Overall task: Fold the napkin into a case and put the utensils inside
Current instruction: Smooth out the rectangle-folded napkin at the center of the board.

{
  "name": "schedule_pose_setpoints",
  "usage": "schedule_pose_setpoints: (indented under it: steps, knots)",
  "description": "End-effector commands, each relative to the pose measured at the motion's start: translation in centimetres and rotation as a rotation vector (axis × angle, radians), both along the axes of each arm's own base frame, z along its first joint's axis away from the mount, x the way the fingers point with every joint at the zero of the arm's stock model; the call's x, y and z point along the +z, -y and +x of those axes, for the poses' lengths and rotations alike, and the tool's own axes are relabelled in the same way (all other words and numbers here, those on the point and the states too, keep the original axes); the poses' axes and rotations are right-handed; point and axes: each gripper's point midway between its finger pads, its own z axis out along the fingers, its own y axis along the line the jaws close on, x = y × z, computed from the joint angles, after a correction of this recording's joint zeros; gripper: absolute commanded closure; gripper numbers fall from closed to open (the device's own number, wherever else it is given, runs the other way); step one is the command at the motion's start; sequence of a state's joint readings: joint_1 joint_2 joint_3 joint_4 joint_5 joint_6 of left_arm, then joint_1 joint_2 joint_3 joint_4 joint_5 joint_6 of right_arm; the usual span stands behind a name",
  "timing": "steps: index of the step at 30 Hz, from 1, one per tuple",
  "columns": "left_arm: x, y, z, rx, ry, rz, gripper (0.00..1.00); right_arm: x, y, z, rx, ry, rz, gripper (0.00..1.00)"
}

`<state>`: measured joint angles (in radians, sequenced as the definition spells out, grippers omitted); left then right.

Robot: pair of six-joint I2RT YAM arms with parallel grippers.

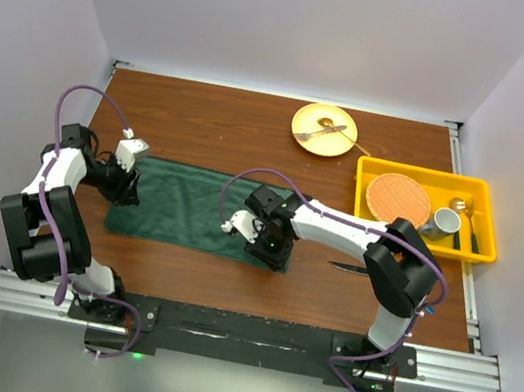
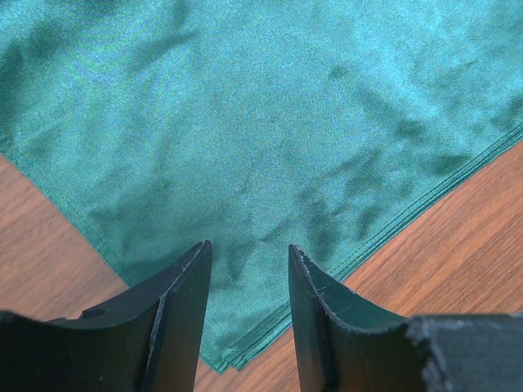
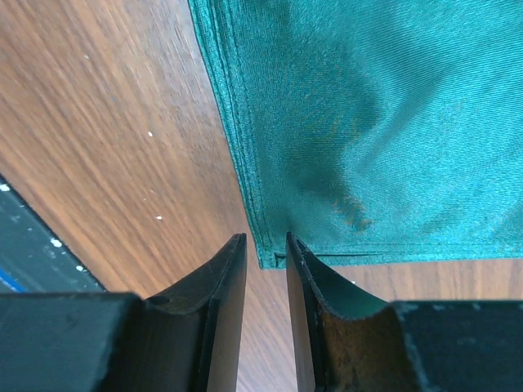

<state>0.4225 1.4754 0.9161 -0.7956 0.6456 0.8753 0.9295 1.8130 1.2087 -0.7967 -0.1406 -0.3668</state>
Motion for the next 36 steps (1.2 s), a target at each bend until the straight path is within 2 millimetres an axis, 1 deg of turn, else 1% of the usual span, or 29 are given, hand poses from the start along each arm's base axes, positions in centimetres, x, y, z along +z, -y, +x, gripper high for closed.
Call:
schedule_pose_setpoints:
  steps: [1, 8, 11, 13, 16, 18, 20, 22, 26, 28, 31, 36]
  knots:
    - [1.3, -0.4, 1.3, -0.021, 0.056, 0.015, 0.53, -1.0, 0.2, 0.5, 0.016, 0.049, -0.027, 0.69]
    - [1.3, -0.4, 1.4, -0.023, 0.052, 0.017, 0.53, -2.1, 0.5, 0.2, 0.026, 0.056, -0.046, 0.69]
    - [1.3, -0.5, 1.4, -0.022, 0.054, 0.019, 0.53, -2.0, 0.4, 0.3, 0.025, 0.062, -0.045, 0.74]
    - [1.4, -0.5, 1.4, -0.023, 0.054, 0.02, 0.53, -1.8, 0.3, 0.2, 0.026, 0.056, -0.043, 0.79]
    - [1.3, -0.5, 1.3, -0.024, 0.053, 0.019, 0.53, -0.9, 0.1, 0.2, 0.024, 0.057, -0.03, 0.85]
    - [1.3, -0.4, 1.3, -0.027, 0.054, 0.018, 0.53, -0.1, -0.1, 0.4, 0.026, 0.064, -0.022, 0.86]
    - [1.3, -0.4, 1.4, -0.025, 0.054, 0.016, 0.53, 0.6, -0.4, 0.6, 0.026, 0.069, -0.012, 0.9]
    - [1.4, -0.4, 1.4, -0.024, 0.055, 0.015, 0.53, 1.1, -0.4, 0.5, 0.025, 0.067, -0.009, 0.96]
    - [1.3, -0.4, 1.4, -0.025, 0.054, 0.016, 0.53, 2.5, -0.7, 0.6, 0.028, 0.069, 0.006, 1.0]
    - [1.2, -0.4, 1.4, -0.023, 0.054, 0.016, 0.53, 3.2, -0.6, 0.4, 0.028, 0.066, 0.009, 1.0]
    - [1.3, -0.5, 1.5, -0.021, 0.053, 0.013, 0.53, 3.3, -0.5, 0.3, 0.03, 0.059, 0.003, 1.0]
    - [1.2, -0.5, 1.5, -0.021, 0.05, 0.017, 0.53, 2.5, 0.2, -0.4, 0.042, 0.029, -0.025, 1.0]
